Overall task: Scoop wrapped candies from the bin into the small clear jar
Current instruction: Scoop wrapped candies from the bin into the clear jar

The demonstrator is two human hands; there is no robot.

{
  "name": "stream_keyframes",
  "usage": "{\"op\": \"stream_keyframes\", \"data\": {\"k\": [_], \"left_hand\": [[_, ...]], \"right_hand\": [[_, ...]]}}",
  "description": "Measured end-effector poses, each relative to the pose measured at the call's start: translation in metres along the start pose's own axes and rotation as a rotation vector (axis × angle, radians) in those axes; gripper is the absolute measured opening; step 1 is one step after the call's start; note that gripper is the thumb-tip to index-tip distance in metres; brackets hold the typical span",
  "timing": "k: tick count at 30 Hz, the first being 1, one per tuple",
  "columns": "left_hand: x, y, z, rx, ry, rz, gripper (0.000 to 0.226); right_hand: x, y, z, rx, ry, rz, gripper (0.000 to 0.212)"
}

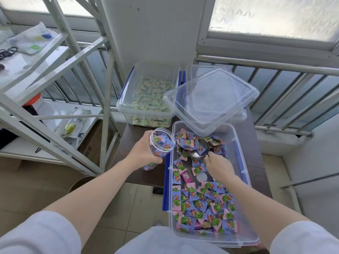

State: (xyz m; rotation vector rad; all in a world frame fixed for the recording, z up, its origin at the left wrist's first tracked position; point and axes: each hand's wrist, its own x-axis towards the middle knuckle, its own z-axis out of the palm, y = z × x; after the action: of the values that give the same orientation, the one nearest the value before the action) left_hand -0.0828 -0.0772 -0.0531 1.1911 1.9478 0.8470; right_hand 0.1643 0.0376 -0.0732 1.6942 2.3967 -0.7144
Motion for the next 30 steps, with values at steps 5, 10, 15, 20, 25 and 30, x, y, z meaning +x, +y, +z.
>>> {"op": "stream_keyframes", "data": {"k": [5,10,15,20,25,30], "left_hand": [[-0.006,-0.002,0.0,0.003,0.0,-0.004,0.093],[-0.012,0.001,-0.001,0.039,-0.014,0.017,0.093],[-0.018,0.005,-0.002,0.065,-0.015,0.041,0.09],[-0.022,0.011,-0.002,0.083,-0.015,0.072,0.089],[-0.023,0.019,-0.004,0.083,-0.038,0.096,0.086],[-0.022,0.026,-0.005,0.075,-0.049,0.121,0.088]], "right_hand": [[-0.011,0.013,-0.001,0.018,0.035,-0.101,0.022],[-0.029,0.024,-0.003,0.004,0.051,-0.156,0.022],[-0.051,0.033,-0.009,0.098,0.053,-0.167,0.022],[-0.069,0.046,-0.028,0.097,0.126,-0.215,0.021],[-0.071,0.042,-0.068,-0.023,0.15,-0.276,0.022],[-0.062,0.008,-0.113,-0.142,0.092,-0.38,0.02]]}}
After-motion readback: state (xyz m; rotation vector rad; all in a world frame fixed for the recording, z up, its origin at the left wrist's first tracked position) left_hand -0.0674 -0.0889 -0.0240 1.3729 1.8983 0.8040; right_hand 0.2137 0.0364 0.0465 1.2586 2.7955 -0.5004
